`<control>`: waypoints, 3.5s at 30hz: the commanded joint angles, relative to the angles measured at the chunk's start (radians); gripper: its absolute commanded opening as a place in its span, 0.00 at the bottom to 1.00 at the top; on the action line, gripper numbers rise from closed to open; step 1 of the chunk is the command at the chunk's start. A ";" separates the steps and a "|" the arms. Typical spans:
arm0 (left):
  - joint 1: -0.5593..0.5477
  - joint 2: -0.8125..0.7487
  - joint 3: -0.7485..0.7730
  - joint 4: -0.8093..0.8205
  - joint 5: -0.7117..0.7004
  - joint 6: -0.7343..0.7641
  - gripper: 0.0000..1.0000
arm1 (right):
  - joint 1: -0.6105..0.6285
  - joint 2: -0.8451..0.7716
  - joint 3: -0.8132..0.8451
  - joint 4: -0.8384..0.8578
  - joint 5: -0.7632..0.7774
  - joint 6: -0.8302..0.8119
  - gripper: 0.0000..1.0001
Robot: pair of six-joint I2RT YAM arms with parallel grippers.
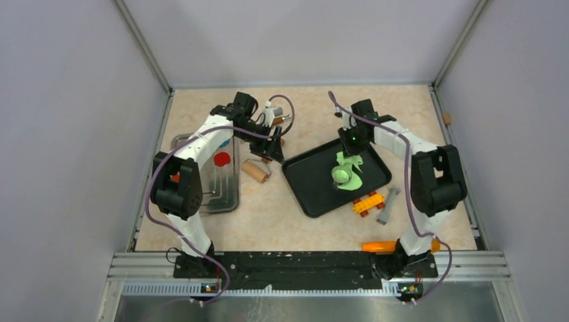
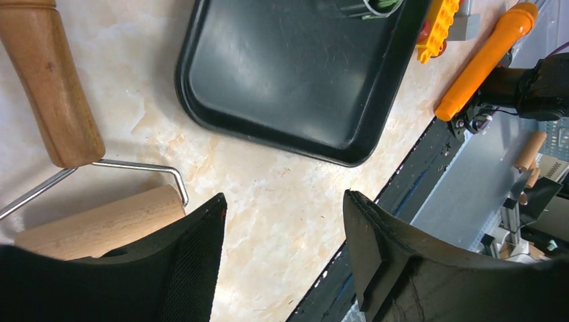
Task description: Roll out the dumpling wrappers from the dough
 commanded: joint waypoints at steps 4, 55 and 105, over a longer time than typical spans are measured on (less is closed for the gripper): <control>-0.053 0.077 0.037 0.075 -0.012 -0.028 0.65 | -0.009 -0.182 -0.076 0.031 -0.103 0.011 0.19; -0.085 0.405 0.277 0.051 -0.397 -0.056 0.00 | -0.176 -0.248 -0.177 -0.039 -0.094 -0.006 0.16; -0.088 0.382 0.268 0.061 -0.250 -0.079 0.00 | -0.049 -0.159 -0.006 -0.204 -0.401 -0.912 0.47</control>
